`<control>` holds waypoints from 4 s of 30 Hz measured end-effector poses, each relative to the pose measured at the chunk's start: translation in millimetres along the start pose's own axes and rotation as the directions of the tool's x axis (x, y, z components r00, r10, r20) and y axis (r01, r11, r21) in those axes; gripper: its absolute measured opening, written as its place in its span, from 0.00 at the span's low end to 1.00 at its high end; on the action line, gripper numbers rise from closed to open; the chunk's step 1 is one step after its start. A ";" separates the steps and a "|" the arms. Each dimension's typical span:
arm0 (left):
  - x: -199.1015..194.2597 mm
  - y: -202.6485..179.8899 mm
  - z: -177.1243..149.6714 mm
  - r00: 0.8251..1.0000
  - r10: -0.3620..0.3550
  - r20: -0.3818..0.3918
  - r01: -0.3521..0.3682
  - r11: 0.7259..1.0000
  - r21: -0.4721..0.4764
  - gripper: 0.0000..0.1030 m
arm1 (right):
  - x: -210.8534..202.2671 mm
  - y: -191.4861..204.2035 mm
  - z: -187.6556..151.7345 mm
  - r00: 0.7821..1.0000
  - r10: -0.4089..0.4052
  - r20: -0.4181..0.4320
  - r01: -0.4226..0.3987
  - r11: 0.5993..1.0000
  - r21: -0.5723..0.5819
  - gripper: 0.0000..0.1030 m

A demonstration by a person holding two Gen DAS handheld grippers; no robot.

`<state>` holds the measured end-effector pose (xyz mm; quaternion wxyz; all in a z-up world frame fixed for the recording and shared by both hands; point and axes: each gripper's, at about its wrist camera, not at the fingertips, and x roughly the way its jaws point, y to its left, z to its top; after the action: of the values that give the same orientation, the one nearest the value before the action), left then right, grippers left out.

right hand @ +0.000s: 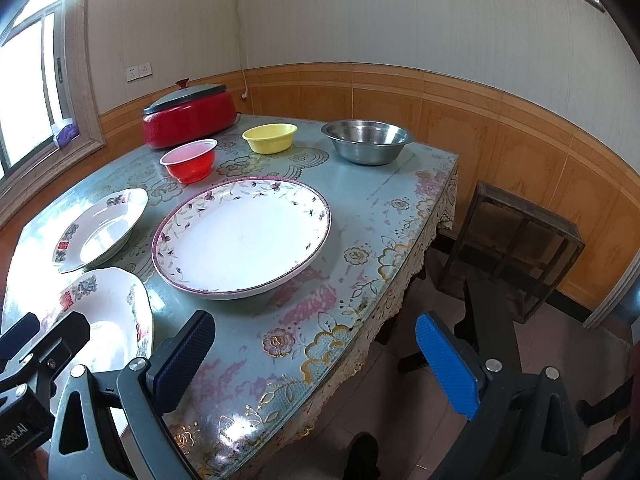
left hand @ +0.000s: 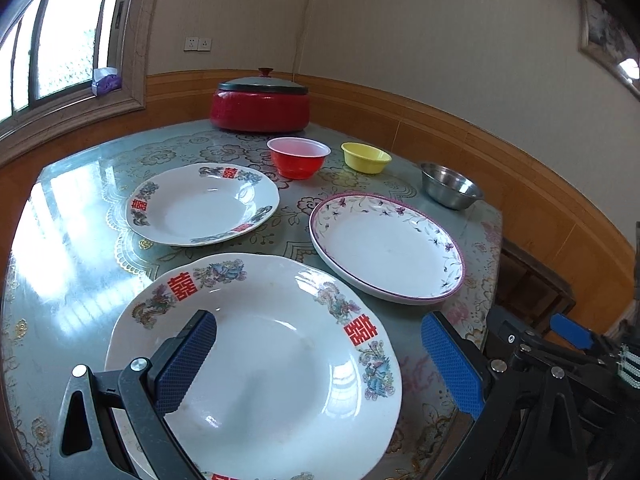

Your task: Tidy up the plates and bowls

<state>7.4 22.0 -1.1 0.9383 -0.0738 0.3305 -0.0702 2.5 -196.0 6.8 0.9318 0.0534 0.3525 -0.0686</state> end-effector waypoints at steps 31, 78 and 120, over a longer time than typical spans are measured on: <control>24.3 -6.2 16.0 0.952 0.302 -0.042 -0.301 0.910 -0.284 1.00 | 94.0 -1.5 83.1 0.857 0.482 -0.181 -0.515 0.801 -0.306 1.00; 75.1 -94.4 20.0 0.967 0.230 -0.110 -0.250 0.938 -0.240 0.52 | 237.7 58.0 151.0 0.787 0.451 -0.421 -0.610 0.470 -0.638 0.50; 131.7 -130.4 2.0 0.822 0.509 -0.255 -0.568 0.713 -0.411 0.33 | 243.3 44.5 161.7 0.643 0.542 -0.542 -0.717 0.177 -0.674 0.22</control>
<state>99.5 -129.3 -55.8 0.8486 -0.1945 0.4015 0.2843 295.4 -198.1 -31.9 0.7328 -0.2650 0.3634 0.5106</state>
